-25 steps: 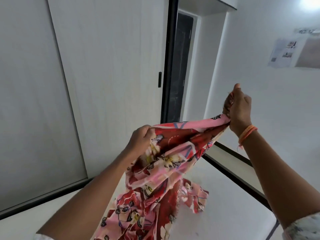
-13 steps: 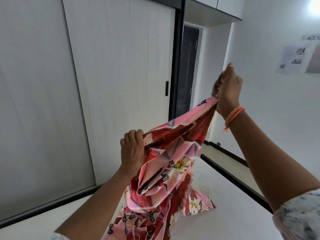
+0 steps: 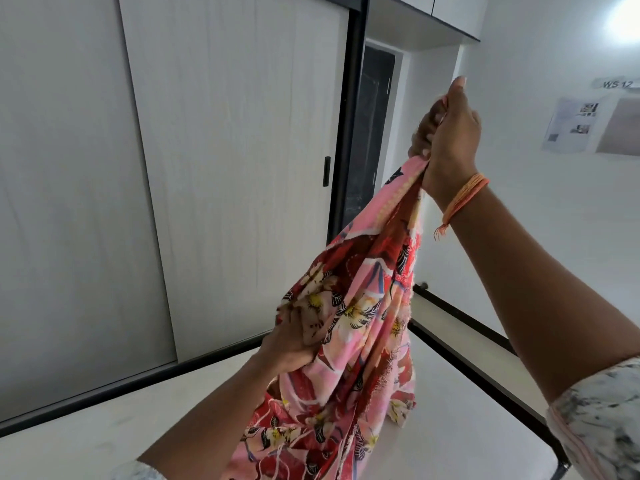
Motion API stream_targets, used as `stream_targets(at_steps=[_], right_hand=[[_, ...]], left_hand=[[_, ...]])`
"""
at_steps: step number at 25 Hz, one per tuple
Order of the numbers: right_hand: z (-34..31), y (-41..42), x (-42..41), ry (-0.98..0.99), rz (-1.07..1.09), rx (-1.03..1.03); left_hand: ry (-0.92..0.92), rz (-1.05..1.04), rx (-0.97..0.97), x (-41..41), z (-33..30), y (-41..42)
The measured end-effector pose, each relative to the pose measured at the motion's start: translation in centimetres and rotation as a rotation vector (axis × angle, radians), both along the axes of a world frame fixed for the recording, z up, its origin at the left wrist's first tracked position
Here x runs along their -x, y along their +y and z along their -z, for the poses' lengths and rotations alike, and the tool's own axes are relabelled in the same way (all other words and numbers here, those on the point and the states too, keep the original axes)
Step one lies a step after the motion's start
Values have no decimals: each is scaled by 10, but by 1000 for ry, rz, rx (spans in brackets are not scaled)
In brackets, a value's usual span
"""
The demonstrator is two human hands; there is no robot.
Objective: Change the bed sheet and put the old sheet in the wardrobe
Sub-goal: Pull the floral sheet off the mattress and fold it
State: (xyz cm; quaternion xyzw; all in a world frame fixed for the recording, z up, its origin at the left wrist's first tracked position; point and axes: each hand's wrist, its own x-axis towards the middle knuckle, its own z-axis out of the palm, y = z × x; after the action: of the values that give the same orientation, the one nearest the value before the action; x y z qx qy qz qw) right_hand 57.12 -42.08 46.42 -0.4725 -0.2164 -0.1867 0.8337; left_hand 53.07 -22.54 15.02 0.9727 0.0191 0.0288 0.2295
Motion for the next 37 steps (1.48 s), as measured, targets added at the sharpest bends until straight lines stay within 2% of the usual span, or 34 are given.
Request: stream_targets(at_steps=[2, 4, 6, 7, 9, 11, 14, 17, 21, 24, 26, 28, 29, 30, 32, 33, 34, 35, 37], right_hand=[[-3, -4, 1, 5, -5, -14], [-3, -8, 2, 14, 0, -23], [-3, -11, 2, 32, 4, -35], [-3, -12, 2, 40, 8, -39], [-2, -16, 1, 38, 36, -22], [1, -23, -3, 2, 107, 37], [15, -43, -24, -82, 239, 139], [38, -73, -59, -51, 374, 195], [74, -77, -87, 14, 453, 292], [88, -58, -94, -107, 523, 535], [86, -50, -89, -359, 564, 834], [76, -41, -83, -697, 625, 1227], [70, -37, -82, -857, 662, 1402], [64, -34, -85, -975, 702, 1558], [51, -30, -95, -1088, 812, 1724], [42, -30, -102, -1060, 865, 1731], [31, -29, -107, -967, 891, 1685], [17, -25, -110, -835, 883, 1612], [-15, -13, -111, -582, 771, 1498]], left_hand=[[44, 163, 41, -2, 10, 0], [136, 216, 107, 1, 22, -11], [234, 194, 215, 8, 31, -30], [259, 172, 208, 9, 34, -40], [213, 92, 161, 7, 40, -54], [177, 8, 213, 2, 39, -51], [176, 28, 332, 2, 21, -12], [132, -159, 684, 15, -29, 49], [-187, -561, 994, 4, -106, 130], [-376, -677, 1079, 0, -165, 159], [-492, -719, 1051, 4, -201, 165], [-555, -737, 1091, 9, -228, 166], [-578, -772, 1028, 16, -241, 163], [-641, -823, 791, 24, -250, 163], [-719, -790, -26, 42, -263, 173], [-677, -680, -344, 53, -269, 175], [-637, -603, -539, 63, -275, 176], [-596, -590, -618, 71, -287, 177], [-556, -704, -616, 76, -315, 176]])
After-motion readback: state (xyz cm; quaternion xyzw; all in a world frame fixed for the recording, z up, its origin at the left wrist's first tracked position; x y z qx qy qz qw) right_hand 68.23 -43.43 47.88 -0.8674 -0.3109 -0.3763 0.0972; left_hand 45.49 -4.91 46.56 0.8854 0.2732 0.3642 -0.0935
